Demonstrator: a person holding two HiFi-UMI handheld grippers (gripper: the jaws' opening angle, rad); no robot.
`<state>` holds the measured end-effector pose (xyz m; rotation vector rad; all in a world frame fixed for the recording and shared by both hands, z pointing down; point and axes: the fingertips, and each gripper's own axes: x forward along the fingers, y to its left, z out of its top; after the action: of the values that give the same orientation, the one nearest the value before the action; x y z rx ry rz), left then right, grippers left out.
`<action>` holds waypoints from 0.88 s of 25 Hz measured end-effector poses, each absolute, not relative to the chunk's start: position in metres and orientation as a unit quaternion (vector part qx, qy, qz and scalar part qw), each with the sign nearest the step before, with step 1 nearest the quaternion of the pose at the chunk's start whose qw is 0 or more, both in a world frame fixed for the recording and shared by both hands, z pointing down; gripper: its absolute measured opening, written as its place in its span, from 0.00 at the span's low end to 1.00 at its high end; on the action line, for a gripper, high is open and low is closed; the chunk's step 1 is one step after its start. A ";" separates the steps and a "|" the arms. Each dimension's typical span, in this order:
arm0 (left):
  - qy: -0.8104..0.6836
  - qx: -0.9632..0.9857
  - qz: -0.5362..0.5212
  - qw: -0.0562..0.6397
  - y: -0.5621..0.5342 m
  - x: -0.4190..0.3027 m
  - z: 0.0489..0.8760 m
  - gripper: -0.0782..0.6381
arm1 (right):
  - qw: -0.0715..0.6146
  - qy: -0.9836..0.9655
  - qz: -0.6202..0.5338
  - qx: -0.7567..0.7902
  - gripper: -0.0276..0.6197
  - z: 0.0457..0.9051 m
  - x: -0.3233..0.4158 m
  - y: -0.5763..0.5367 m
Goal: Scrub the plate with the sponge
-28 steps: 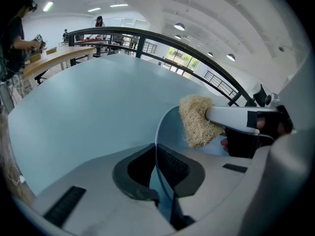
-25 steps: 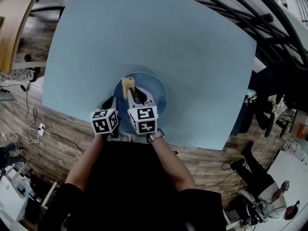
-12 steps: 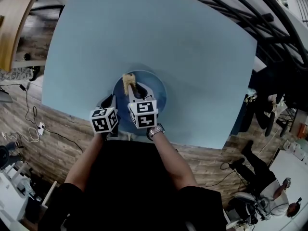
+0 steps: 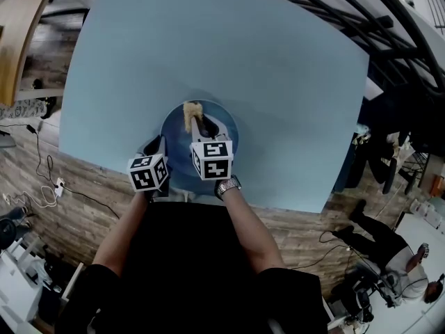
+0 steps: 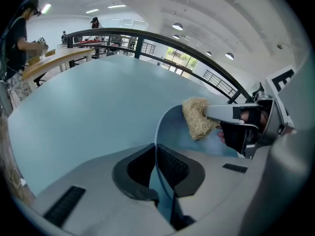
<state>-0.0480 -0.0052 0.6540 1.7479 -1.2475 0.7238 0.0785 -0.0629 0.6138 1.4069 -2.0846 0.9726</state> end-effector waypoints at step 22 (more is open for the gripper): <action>-0.497 0.701 0.288 0.423 -0.006 -0.048 0.654 0.12 | 0.216 -0.716 0.361 0.558 0.15 0.613 0.132 -0.056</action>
<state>-0.0484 -0.0063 0.6542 1.7542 -1.2439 0.7204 0.1324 -0.0563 0.6129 1.5457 -1.9833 1.0011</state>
